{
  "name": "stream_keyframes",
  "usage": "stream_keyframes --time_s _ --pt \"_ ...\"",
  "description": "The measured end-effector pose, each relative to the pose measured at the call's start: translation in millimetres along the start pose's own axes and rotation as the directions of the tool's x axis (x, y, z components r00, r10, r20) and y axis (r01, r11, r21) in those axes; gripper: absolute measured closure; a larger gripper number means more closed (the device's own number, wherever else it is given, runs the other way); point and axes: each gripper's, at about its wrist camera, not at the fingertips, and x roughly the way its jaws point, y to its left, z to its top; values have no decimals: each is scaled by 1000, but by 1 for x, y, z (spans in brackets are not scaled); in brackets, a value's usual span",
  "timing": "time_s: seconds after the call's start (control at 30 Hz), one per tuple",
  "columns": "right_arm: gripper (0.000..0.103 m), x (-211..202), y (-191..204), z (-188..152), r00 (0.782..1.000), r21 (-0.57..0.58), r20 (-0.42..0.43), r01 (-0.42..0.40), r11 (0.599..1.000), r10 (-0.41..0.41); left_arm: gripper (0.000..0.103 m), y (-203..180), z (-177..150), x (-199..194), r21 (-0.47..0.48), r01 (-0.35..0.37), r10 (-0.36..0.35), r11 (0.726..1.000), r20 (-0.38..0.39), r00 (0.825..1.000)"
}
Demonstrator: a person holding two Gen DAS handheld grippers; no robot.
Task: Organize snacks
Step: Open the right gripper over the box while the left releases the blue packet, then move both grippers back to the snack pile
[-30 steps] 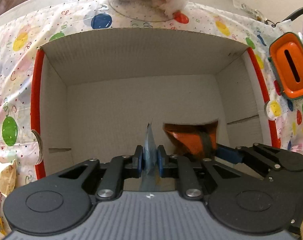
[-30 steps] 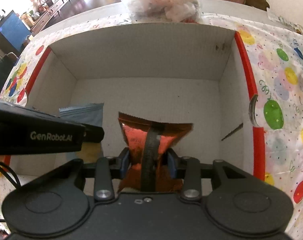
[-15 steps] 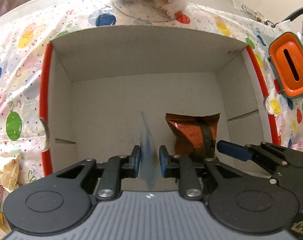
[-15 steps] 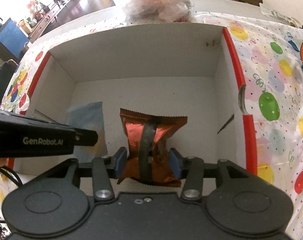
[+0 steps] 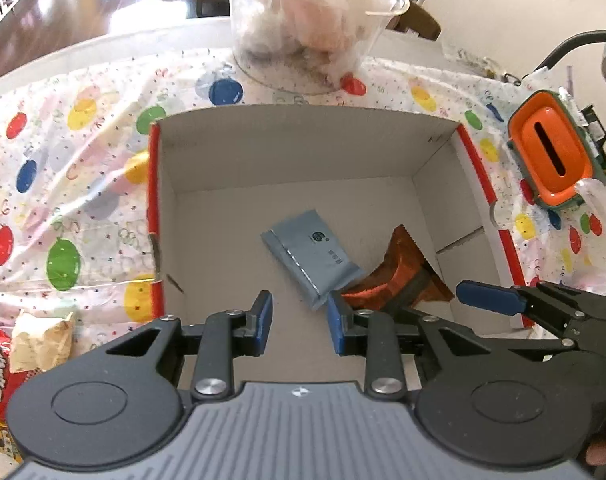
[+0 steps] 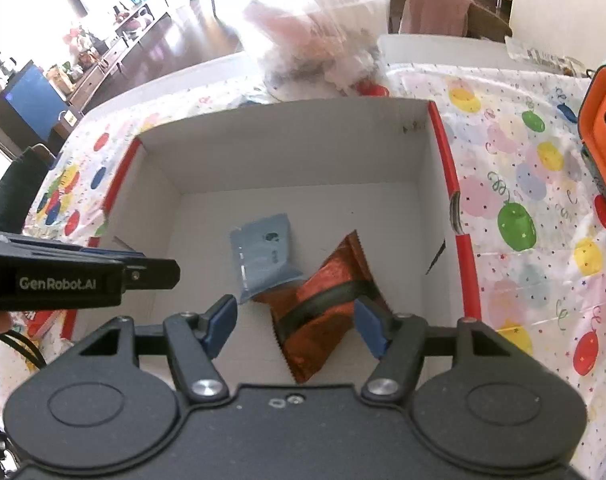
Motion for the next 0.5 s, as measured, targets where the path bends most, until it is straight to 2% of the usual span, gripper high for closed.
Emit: stream_keyframes --time_s 0.27,0.33,0.37,0.4,0.5 --pt "26 -27 24 -10 998 -15 64 -12 1000 13 72 12 -18 -33 29 5 -7 1000 81 997" --pt "24 -35 32 -12 996 -27 81 -25 999 27 63 18 -24 -43 27 11 -13 1000 99 995" --pt "24 -39 35 -13 996 -30 89 -30 999 32 51 19 -27 -47 28 10 -13 1000 113 994" --pt "23 -43 39 -14 994 -30 98 -36 999 39 44 22 -30 -52 28 -5 1 1000 135 991" --pt "22 -52 52 -17 992 -39 121 -42 998 47 42 31 -39 -66 42 -17 10 999 171 985"
